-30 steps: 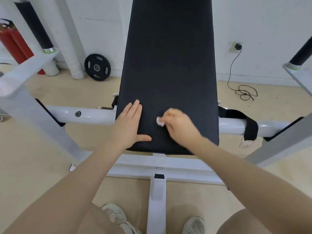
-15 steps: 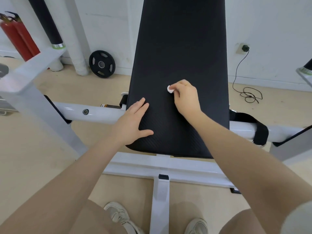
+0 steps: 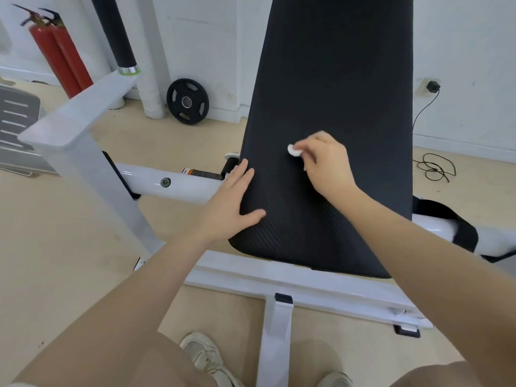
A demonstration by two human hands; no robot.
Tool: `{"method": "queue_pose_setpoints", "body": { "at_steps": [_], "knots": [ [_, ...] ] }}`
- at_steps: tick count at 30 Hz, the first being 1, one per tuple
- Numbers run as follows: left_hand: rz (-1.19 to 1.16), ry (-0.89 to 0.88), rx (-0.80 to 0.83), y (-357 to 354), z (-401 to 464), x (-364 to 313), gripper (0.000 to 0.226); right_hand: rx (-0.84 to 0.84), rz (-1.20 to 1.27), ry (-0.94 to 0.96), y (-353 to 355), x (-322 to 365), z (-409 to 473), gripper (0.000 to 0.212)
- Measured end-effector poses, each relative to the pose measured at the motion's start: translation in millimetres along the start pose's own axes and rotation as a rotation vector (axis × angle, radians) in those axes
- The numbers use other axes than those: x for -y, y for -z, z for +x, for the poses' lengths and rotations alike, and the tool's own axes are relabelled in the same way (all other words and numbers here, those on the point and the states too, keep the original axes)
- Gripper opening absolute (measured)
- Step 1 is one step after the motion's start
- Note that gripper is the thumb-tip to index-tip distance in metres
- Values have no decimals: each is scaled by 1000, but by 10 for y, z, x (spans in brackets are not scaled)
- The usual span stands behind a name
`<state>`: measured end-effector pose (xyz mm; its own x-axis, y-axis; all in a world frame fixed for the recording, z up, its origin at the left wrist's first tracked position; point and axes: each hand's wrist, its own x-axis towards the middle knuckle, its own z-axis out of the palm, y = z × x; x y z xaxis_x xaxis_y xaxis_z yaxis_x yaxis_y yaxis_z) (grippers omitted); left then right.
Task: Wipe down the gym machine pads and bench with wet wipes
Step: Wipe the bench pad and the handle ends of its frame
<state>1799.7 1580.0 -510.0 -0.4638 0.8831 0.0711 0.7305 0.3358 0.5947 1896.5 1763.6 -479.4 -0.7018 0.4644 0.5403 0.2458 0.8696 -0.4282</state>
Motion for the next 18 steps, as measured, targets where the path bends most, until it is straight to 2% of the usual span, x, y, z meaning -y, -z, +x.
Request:
{"method": "queue_pose_setpoints", "body": {
  "at_steps": [2, 5, 7, 9, 12, 14, 16, 18],
  "knots": [
    [-179, 18, -61, -1, -1, 49, 69, 15, -38, -22, -123, -6, 66, 23],
    [-553, 85, -85, -36, 9, 77, 66, 36, -61, 155, -261, 62, -169, 20],
    [-794, 113, -98, -46, 15, 82, 68, 118, -60, 246, -301, 160, -440, 17],
    [-897, 112, -112, -36, 18, 91, 69, 228, -51, 316, -324, 288, -751, 17],
    [-969, 87, -89, -1, 16, 125, 66, 369, -51, 405, -324, 375, -945, 30],
    [-1014, 88, -82, 43, 40, 148, 67, 247, 12, 312, -264, 371, -707, 26],
    [-1074, 120, -101, 80, 77, 158, 67, -7, 70, 104, -205, 320, -255, 22],
    [-1159, 155, -103, 112, 103, 185, 64, -85, 62, -54, -219, 251, 165, 20]
  ]
}}
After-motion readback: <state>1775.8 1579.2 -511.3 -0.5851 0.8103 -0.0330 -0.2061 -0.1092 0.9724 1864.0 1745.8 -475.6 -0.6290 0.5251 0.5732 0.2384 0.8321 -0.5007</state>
